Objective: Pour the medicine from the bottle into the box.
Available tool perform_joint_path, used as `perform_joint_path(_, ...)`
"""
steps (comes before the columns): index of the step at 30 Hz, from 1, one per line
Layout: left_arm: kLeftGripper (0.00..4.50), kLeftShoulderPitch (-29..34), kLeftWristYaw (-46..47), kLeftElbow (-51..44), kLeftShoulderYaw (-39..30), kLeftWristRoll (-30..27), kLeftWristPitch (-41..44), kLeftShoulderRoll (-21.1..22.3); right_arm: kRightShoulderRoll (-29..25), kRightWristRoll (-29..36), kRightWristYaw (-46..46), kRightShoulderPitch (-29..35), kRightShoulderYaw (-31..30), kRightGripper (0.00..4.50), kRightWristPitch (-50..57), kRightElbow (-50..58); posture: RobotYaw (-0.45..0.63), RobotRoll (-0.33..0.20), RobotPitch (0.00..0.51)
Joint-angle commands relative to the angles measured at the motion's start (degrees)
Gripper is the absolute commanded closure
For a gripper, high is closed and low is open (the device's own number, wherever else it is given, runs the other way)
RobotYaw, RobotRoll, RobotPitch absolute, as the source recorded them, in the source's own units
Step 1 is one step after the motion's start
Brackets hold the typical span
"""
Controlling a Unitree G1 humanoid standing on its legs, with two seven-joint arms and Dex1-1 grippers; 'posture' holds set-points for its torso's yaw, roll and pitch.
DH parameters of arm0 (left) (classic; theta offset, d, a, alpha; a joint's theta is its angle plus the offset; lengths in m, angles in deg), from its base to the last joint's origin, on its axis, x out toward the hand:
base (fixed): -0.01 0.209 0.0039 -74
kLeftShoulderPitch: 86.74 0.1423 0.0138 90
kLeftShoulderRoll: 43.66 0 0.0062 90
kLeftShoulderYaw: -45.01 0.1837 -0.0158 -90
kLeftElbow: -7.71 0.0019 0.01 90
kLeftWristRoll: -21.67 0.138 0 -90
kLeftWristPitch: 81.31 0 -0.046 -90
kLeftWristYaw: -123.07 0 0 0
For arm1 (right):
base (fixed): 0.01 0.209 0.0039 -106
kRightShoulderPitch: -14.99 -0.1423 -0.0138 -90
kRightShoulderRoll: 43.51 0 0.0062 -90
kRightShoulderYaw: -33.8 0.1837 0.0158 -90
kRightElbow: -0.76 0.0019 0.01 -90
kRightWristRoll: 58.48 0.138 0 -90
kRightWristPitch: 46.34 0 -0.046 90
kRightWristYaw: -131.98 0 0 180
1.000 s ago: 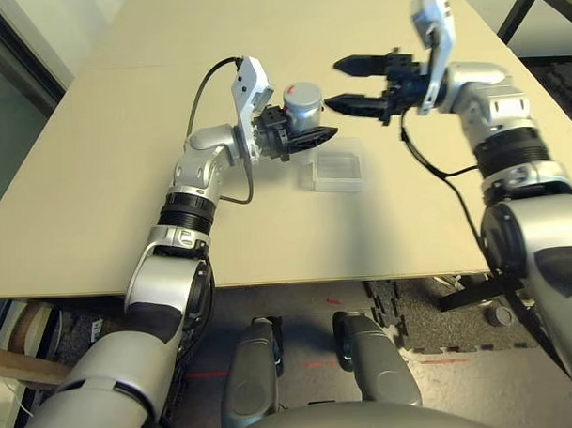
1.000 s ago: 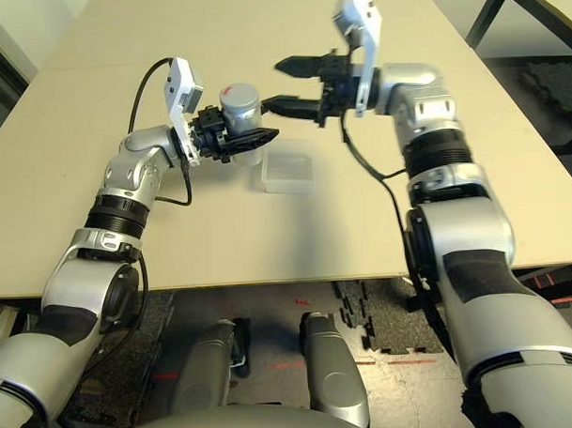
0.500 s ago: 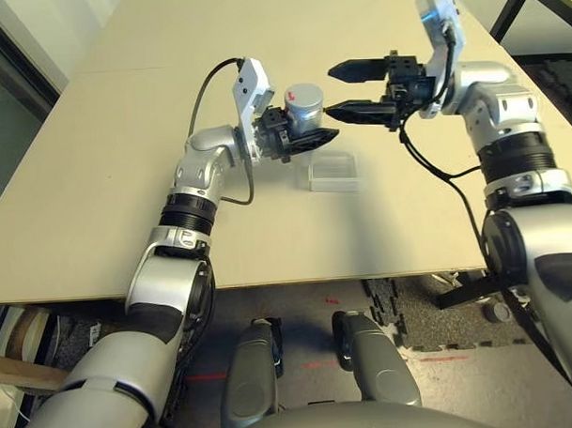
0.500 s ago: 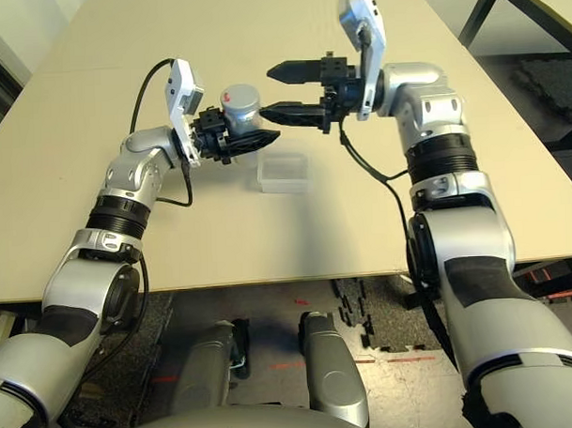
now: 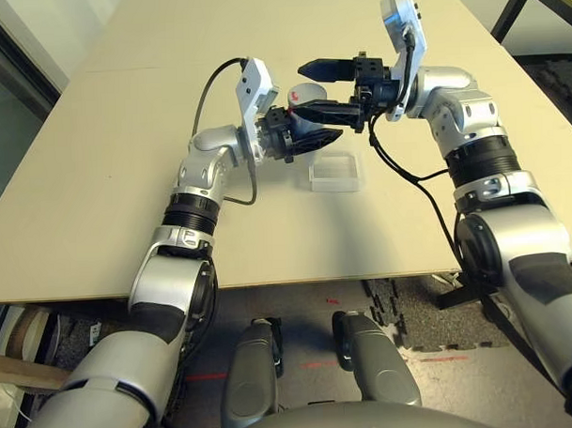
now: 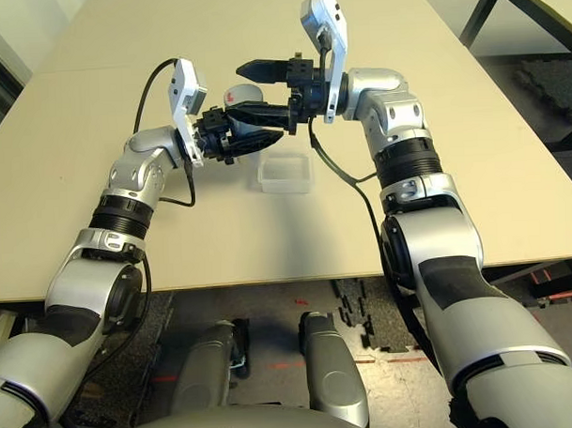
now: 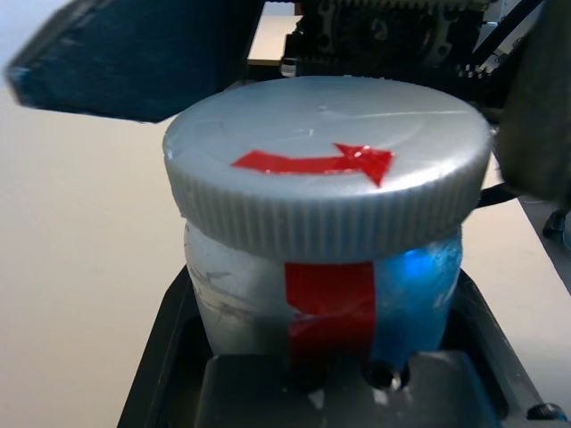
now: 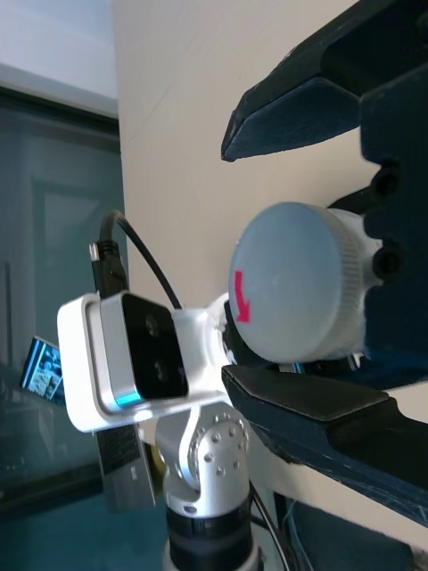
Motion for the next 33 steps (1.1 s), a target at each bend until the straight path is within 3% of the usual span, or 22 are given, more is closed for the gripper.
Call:
perform_joint_path(1, 1.93, -0.16, -0.63, -0.36, 0.71, 0.20, -0.09, -0.11, 0.47, -0.97, 1.33, -1.28, -0.30, 0.00, -1.58, -1.91, -0.10, 0.000, 0.150)
perform_joint_path(21, 1.93, -0.21, -0.63, -0.36, 0.70, 0.10, 0.26, -0.06, -4.24, -1.52, -0.80, -0.35, 0.26, 0.00, -2.12, -3.36, -0.11, 0.000, 0.156)
perform_joint_path(33, 1.93, -0.42, -0.62, 0.45, 0.45, 0.20, -0.09, 0.11, -5.57, 2.15, -7.49, 1.09, 0.18, 0.00, 3.64, 1.16, -0.11, 0.000, 0.159)
